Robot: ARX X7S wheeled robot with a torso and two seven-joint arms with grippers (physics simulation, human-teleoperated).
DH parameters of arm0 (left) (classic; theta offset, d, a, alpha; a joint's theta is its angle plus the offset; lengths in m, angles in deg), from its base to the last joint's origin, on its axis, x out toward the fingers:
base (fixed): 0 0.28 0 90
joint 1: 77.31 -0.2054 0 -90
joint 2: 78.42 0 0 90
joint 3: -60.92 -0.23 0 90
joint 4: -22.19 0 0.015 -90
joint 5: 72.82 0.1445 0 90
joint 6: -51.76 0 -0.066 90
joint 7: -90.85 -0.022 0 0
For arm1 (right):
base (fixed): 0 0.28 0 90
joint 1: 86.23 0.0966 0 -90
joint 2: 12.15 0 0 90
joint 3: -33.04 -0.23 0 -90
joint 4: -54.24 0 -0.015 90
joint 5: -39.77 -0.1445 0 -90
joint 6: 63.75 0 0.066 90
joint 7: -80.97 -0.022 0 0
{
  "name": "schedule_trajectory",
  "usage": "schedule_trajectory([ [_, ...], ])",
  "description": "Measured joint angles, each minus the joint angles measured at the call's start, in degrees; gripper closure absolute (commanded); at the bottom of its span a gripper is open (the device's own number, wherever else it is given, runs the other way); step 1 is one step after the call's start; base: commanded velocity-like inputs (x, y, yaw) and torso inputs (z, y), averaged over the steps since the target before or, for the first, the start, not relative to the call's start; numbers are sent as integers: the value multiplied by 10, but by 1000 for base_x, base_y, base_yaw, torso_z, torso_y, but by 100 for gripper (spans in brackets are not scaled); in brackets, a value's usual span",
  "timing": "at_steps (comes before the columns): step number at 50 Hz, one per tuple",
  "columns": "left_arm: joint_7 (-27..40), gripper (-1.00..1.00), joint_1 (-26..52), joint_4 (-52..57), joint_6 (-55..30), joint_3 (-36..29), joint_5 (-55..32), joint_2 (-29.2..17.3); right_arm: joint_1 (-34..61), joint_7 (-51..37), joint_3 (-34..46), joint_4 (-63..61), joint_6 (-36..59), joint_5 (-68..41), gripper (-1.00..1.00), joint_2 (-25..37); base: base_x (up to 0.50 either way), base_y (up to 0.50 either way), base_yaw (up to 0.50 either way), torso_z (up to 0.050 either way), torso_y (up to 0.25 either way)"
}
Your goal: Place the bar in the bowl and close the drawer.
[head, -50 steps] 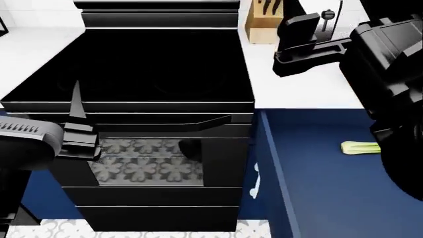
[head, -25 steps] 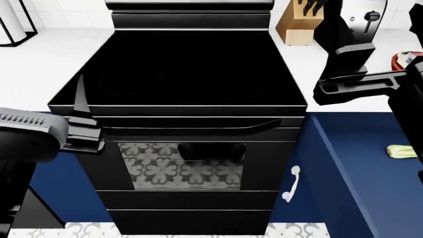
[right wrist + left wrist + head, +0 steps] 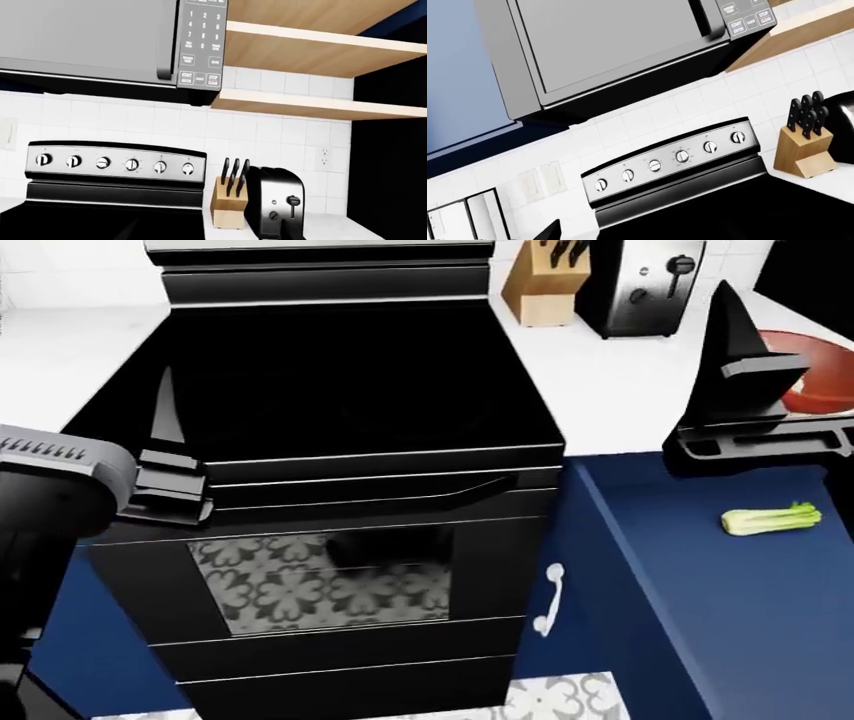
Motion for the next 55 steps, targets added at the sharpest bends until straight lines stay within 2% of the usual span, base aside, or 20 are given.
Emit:
schedule_trajectory([
  [22, -16, -100, 45, -3, -37, -3, -7, 39, -35, -17, 7, -28, -34, 33, -100, 31, 0, 0, -500, 0, 0],
  [55, -14, -100, 60, 4, -44, 3, -21, 42, -66, -30, 14, -41, -58, 66, -100, 54, 0, 0, -500, 0, 0],
])
